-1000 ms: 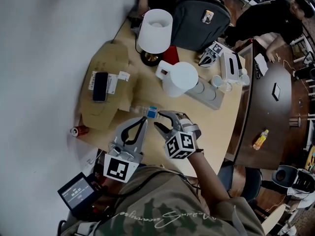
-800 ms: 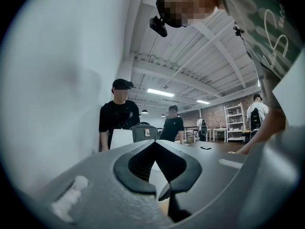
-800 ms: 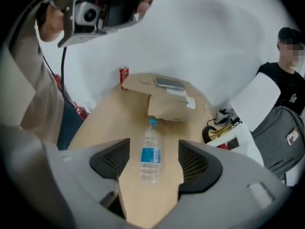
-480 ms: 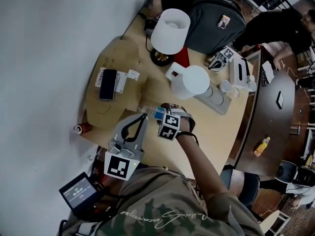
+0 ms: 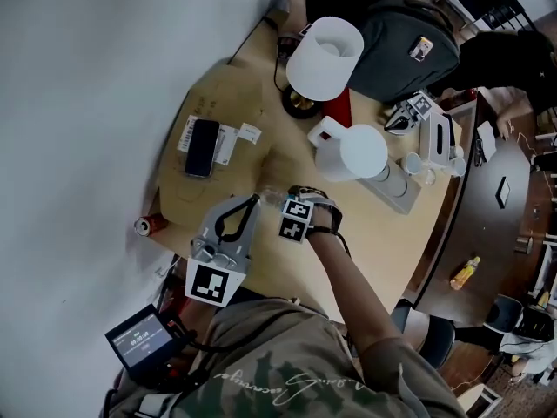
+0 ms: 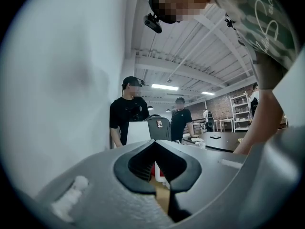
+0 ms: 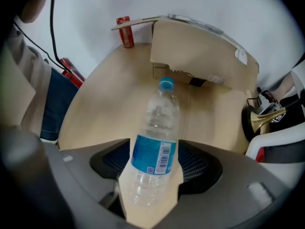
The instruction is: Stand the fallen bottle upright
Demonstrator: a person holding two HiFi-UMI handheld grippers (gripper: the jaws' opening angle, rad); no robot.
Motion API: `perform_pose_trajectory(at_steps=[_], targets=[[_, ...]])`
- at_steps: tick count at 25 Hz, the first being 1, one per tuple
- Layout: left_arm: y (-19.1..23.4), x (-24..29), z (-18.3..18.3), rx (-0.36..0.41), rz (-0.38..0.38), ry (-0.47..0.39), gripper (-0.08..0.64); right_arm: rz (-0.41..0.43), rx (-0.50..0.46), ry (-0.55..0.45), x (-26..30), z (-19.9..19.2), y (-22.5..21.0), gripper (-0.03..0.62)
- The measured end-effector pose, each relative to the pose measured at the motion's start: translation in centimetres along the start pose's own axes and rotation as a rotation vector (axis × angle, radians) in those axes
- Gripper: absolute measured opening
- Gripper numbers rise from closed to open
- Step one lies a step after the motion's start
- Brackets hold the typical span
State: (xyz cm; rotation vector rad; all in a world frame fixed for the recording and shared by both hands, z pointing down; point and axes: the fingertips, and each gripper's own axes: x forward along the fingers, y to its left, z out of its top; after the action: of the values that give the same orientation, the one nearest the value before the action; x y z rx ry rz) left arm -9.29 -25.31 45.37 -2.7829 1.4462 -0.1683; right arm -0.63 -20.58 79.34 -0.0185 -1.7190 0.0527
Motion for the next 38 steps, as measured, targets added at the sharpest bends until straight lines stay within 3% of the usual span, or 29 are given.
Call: perform_pose_trajectory(at_steps=[7,11,19,22,28,32,34,38], targets=[[0.6,1.4,-1.3,0.015,-0.014,0.014,0.000,-0.024,0.010,0.010,2.3,-0.2,-0.5,0.318],[1.5,1.6,-2.1,-0.010,0.019,0.024,0.000,-0.039,-0.011,0.030,3.7,-0.4,-0.5,0.314],[0.5,1.2,-1.4,-0.034,0.019,0.024,0.000,-0.052,-0.035,-0.007,2.4,-1.0,0.7,0.308],[-0.4,1.0,-0.5,-0.027,0.002,0.027,0.000,-0.106,0.071,-0.170,-1.0,-1.2,1.9,0.308],[-2.5,-0.3,2.0,-0.044,0.014,-0.006,0.000,-0.411,0.187,-0.746,-10.7,-1.6,2.3,0.308],[-4.6,-0.8,3.9,-0.062,-0.020,-0.063,0.000,-0.447,0.313,-1.048,-13.1,-1.6,2.3,0.310],[-5.8,-1.0,4.1,-0.073,-0.030,-0.062,0.000,-0.446,0.367,-1.130,-12.6,-1.6,2.3,0.310],[-8.4,-1.4,4.2,-0.050,-0.044,-0.029,0.000,-0.419,0.490,-1.188,-10.4,-2.0,2.4,0.310]])
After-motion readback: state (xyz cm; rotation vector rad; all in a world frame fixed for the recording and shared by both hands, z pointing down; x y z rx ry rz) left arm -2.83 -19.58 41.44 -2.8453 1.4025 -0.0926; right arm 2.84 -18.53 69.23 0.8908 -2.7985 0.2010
